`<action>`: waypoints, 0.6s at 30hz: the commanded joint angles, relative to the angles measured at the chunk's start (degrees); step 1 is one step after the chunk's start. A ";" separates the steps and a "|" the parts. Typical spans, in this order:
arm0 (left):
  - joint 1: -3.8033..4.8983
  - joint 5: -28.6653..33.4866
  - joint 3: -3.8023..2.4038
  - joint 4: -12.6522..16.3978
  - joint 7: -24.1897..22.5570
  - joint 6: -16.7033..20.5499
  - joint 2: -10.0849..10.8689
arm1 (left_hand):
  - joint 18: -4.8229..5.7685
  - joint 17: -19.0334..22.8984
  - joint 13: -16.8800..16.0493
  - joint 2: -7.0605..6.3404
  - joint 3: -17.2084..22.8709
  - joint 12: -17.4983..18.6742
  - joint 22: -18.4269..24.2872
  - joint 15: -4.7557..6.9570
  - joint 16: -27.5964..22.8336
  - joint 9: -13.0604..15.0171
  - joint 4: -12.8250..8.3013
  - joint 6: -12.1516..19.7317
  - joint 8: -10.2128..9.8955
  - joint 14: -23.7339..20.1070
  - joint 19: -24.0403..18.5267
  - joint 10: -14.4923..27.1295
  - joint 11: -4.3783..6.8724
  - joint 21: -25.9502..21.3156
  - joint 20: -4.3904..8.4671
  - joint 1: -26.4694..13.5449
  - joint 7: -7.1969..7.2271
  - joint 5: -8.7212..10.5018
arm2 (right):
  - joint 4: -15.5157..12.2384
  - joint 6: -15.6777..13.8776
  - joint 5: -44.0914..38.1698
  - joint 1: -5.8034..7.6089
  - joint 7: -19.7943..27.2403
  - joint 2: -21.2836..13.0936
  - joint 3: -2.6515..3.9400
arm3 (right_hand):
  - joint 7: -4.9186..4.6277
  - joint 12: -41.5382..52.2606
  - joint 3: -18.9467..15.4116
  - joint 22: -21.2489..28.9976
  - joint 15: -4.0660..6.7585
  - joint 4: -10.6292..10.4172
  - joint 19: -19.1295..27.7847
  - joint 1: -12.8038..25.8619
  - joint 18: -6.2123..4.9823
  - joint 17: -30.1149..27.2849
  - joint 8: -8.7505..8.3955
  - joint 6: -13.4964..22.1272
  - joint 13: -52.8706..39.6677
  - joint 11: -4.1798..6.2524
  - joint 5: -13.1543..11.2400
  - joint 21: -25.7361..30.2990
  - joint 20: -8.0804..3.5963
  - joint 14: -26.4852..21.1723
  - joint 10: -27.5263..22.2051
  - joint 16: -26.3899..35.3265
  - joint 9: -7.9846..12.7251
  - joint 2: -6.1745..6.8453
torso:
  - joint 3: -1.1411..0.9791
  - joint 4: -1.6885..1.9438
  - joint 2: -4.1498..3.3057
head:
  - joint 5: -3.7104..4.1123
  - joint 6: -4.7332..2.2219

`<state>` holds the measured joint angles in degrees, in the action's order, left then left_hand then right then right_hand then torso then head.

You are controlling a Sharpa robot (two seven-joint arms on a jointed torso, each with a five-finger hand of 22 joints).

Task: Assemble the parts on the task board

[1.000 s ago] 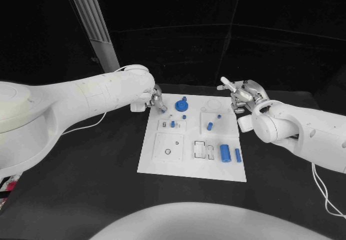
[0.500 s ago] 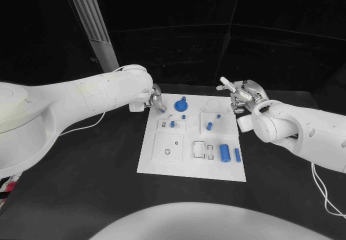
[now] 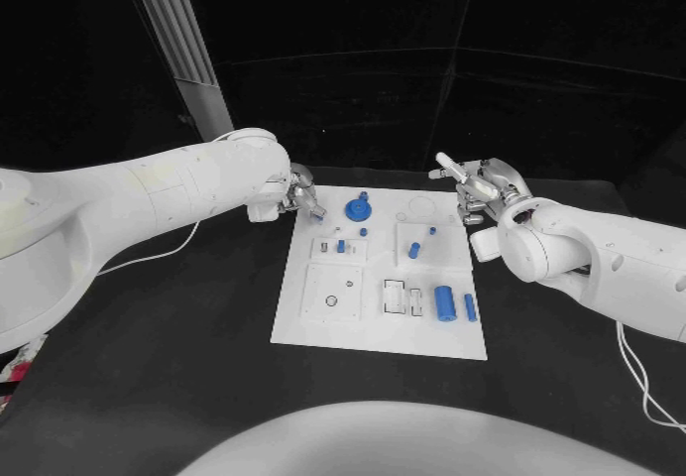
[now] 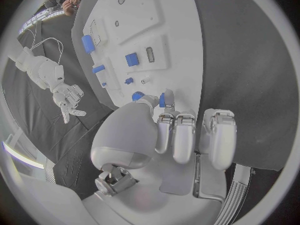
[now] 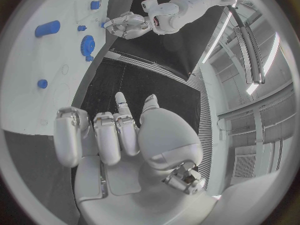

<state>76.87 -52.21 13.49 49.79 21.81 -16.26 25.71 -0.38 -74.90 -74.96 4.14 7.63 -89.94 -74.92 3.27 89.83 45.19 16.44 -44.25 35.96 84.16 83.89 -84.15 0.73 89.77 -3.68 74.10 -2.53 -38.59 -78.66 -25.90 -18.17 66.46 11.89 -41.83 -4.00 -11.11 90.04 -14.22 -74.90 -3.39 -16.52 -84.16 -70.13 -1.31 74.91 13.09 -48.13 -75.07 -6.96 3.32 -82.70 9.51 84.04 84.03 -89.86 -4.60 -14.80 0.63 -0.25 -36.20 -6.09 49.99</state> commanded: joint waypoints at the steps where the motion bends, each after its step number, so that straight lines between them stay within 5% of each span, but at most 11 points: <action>1: 0.51 1.56 -0.02 0.99 -2.27 0.70 0.79 | 0.30 -15.10 -15.04 -0.13 0.46 -0.06 -14.97 0.42 0.17 0.11 0.05 -0.34 0.32 5.84 5.87 -5.85 0.19 -0.01 0.45 0.54 -0.11 -0.26 | 0.04 -0.07 -0.02 0.11 0.25 -0.05 0.03 | 0.26 -0.04 -0.35 -11.65 0.25 -0.05 -0.76 -0.44 -0.76 15.09 0.36 0.15 -14.93 0.29 0.36 0.31 -0.21 5.96 5.97 -0.14 0.06 -0.26 | -0.01 0.06 0.01 | -0.02 0.01; 18: 2.95 3.34 -0.02 9.71 0.12 -1.67 7.19 | 0.27 -15.10 -15.04 -0.45 0.44 -0.06 -14.93 0.46 0.17 0.22 0.25 -0.39 0.39 5.84 5.78 -5.85 0.06 -0.09 0.48 0.33 -0.23 -0.16 | -0.01 -0.19 -0.02 0.11 0.15 -0.26 0.03 | 0.26 -0.04 -0.35 -11.65 0.25 -0.05 -0.76 -0.44 -0.76 15.09 0.36 0.15 -14.93 0.29 0.36 0.31 -0.21 5.96 5.97 -0.14 0.06 -0.26 | 0.01 0.01 -0.02 | 0.13 0.01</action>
<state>79.66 -49.57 13.46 58.80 21.34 -16.53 32.61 -0.38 -74.90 -74.95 3.98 7.78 -89.94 -74.91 3.48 89.83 45.37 16.60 -44.43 36.16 83.95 83.89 -84.14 0.73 89.77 -3.68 74.25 -2.74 -38.59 -78.62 -25.90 -18.19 66.46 11.79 -42.05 -4.00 -11.11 90.04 -14.22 -74.90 -3.39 -16.52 -84.16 -70.13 -1.31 74.90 13.09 -48.13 -75.09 -6.96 3.32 -82.70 9.51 84.04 84.03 -89.86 -4.60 -14.80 0.62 -0.25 -36.20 -6.02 49.99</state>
